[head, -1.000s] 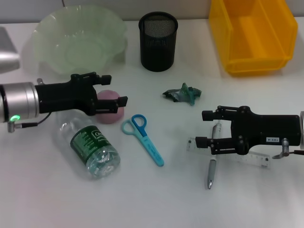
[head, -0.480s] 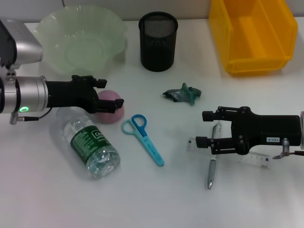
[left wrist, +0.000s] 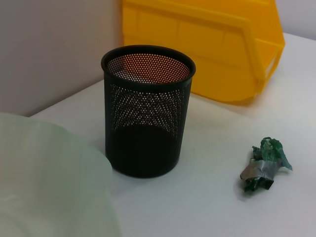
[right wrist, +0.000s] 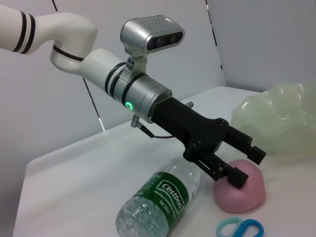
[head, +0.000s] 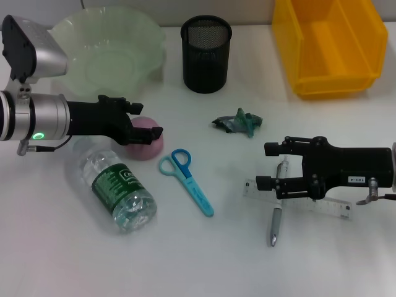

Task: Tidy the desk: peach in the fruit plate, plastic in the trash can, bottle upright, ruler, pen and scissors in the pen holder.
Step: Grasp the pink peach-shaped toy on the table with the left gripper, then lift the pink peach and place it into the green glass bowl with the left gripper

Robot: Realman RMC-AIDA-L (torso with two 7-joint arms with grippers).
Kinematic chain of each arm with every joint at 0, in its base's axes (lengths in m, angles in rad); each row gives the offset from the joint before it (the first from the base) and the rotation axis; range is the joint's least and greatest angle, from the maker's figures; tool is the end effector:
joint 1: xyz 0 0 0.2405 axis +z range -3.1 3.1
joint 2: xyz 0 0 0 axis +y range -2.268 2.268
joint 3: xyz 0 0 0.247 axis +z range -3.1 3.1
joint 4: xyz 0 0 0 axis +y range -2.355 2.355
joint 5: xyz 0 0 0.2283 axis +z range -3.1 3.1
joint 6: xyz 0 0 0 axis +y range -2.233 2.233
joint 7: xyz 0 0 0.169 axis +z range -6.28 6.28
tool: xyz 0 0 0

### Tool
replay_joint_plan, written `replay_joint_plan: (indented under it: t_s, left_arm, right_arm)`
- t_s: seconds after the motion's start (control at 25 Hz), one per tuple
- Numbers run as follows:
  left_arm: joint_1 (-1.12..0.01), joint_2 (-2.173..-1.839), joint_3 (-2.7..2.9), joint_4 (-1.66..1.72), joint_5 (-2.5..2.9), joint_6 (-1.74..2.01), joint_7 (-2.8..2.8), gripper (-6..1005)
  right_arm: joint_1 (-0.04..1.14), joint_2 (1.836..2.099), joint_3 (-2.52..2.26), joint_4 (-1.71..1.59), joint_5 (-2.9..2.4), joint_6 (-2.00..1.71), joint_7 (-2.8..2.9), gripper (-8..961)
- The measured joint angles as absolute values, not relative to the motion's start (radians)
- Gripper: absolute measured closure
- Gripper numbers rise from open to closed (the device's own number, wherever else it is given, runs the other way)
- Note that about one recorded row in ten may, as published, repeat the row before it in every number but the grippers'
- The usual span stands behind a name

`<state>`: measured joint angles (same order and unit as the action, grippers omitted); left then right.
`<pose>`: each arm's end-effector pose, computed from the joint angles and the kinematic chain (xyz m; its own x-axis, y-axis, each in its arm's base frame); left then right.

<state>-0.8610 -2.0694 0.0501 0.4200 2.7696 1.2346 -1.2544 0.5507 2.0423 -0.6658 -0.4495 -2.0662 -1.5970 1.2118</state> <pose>-0.2742 0.4065 -0.0506 0.8956 0.3800 0.2314 0.4393 -0.8375 -0.3249 0.2699 0.3210 -0.0434 0.8088 -0.3366 -0.4823 -0.4064 -0.9126 -0.0446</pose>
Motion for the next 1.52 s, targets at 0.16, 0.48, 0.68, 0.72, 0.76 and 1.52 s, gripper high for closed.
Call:
replay_joint_plan:
  t_s: [0.16, 0.48, 0.68, 0.72, 0.76, 1.52]
  left_arm:
    - [-0.869, -2.068, 0.090, 0.427, 2.768, 1.231, -1.303, 257]
    - [-0.872, -2.066, 0.108, 0.428, 2.767, 1.228, -1.333, 443]
    - [-0.859, -2.063, 0.109, 0.451, 2.654, 1.341, -1.341, 616]
    - [-0.852, -2.062, 0.109, 0.459, 2.609, 1.374, -1.341, 653]
    - [-0.845, -2.062, 0.109, 0.462, 2.566, 1.393, -1.341, 690]
    - [-0.825, -2.072, 0.109, 0.201, 1.746, 0.859, -0.815, 942]
  right_arm:
    - [0.551, 2.042, -0.666, -0.449, -2.066, -1.597, 1.212, 138]
    - [0.545, 2.042, -0.666, -0.451, -2.066, -1.597, 1.212, 138]
    - [0.543, 2.042, -0.659, -0.451, -2.066, -1.597, 1.208, 138]
    - [0.543, 2.042, -0.658, -0.451, -2.066, -1.597, 1.208, 138]
    - [0.543, 2.042, -0.658, -0.451, -2.066, -1.597, 1.208, 138]
    - [0.517, 2.068, -0.655, -0.451, -2.055, -1.594, 1.191, 139]
